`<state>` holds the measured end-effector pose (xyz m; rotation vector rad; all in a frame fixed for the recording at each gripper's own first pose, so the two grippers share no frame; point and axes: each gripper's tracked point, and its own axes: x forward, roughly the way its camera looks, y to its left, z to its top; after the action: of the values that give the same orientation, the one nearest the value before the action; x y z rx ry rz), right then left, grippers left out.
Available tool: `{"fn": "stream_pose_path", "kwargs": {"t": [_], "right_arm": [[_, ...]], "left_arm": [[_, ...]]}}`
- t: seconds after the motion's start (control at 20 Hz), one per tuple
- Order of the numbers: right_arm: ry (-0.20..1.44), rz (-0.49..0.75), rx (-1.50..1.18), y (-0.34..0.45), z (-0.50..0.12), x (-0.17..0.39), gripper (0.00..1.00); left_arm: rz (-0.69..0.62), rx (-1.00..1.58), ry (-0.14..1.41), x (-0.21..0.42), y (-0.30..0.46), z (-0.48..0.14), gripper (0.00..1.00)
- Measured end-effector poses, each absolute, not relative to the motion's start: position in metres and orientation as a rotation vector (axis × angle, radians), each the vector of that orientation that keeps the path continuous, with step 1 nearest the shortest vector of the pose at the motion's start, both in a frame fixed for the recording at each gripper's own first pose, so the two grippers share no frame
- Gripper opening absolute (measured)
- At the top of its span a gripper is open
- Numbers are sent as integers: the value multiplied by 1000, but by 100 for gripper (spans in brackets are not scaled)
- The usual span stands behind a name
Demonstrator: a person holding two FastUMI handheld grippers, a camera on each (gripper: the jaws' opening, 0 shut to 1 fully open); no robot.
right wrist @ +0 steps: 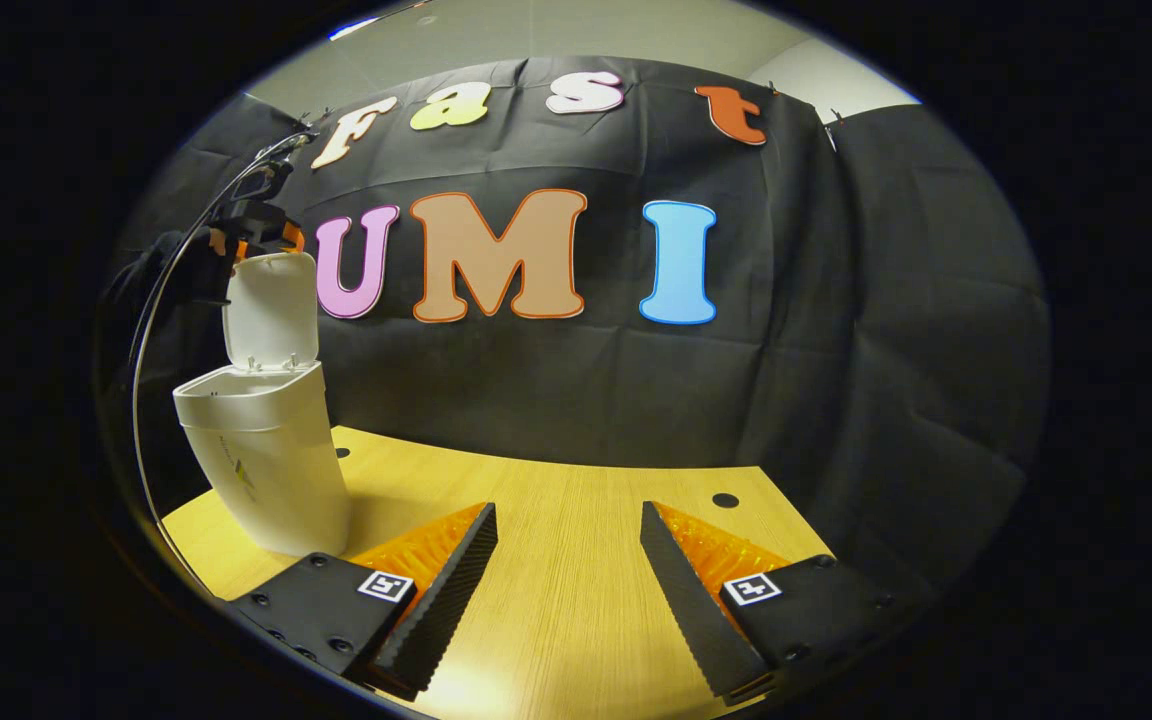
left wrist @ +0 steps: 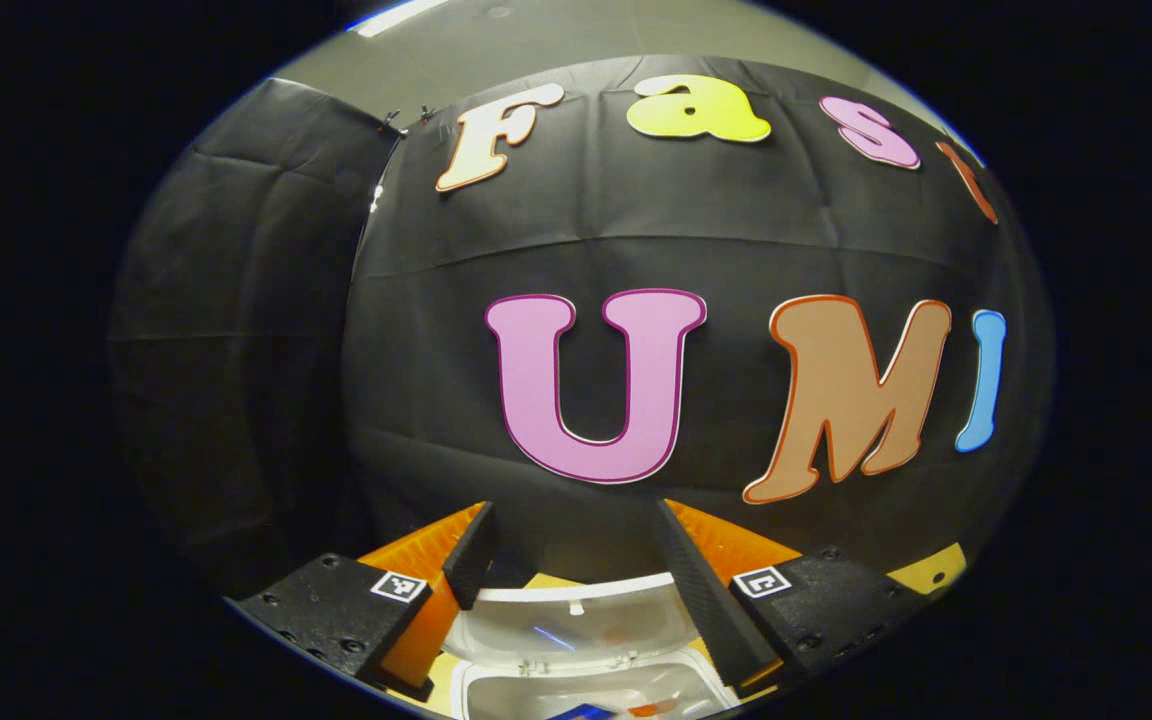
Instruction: Press the lid of the desktop garbage bin to open it, pick up the crumpled paper on the desktop and throw it into the bin, then pick up the pop can on the desktop and drop it into the bin, and finally close the garbage bin lid.
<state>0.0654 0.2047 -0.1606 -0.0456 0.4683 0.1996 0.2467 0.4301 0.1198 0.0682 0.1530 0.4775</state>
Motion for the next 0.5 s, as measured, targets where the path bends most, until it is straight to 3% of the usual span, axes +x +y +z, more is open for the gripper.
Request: {"fn": "stream_pose_path", "kwargs": {"t": [0.05,0.2,0.25,0.4,0.5], "right_arm": [[466,202,-44,205,-160,65,100],[458,217,-33,207,-158,64,96],[456,224,-35,208,-158,63,96],[456,247,-38,209,-158,62,97],[454,262,-35,211,-157,62,97]], "left_arm": [[476,56,169,243,427,116,94],[469,61,166,223,415,111,99],[465,66,160,214,408,109,94],[453,55,164,192,389,99,98],[447,45,171,176,379,90,95]]}}
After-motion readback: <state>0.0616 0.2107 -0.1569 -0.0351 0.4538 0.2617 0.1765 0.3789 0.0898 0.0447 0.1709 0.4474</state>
